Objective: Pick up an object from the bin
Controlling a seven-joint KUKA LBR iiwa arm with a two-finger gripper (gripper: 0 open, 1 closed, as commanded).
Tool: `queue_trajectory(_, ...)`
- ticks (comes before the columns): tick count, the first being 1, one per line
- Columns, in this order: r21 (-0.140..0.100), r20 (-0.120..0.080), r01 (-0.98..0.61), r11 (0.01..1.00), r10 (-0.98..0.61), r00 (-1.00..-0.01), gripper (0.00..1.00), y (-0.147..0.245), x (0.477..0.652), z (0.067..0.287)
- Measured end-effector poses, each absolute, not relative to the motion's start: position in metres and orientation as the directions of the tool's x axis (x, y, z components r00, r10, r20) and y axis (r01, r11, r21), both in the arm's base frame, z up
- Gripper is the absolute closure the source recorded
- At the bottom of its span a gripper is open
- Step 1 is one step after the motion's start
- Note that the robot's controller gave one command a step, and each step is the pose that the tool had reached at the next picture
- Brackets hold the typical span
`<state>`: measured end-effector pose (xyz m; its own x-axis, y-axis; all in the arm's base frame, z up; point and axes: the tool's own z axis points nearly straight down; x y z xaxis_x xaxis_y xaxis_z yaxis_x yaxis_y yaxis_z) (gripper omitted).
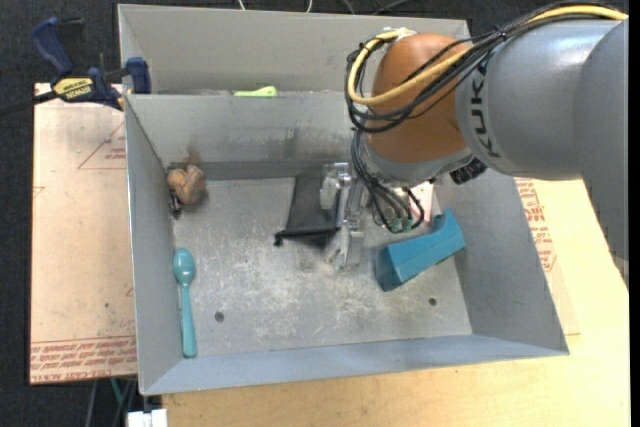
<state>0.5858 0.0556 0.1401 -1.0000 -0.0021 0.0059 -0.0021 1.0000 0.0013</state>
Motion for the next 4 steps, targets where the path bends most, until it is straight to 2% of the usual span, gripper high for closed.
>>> queue_trajectory(1, 0.002, -0.001, -0.001, 1.000, -0.001, -1.000, 0.00, 0.055, 0.588, 0.144)
queue_trajectory(2, 0.004, -0.007, 0.171, 0.985, 0.171, -0.985, 0.00, 0.054, 0.601, 0.120)
queue_trajectory(3, 0.002, -0.001, 0.268, 0.963, 0.268, -0.963, 0.00, 0.055, 0.611, 0.093)
queue_trajectory(4, 0.003, -0.003, 0.141, 0.990, 0.141, -0.990, 0.00, 0.052, 0.609, 0.089)
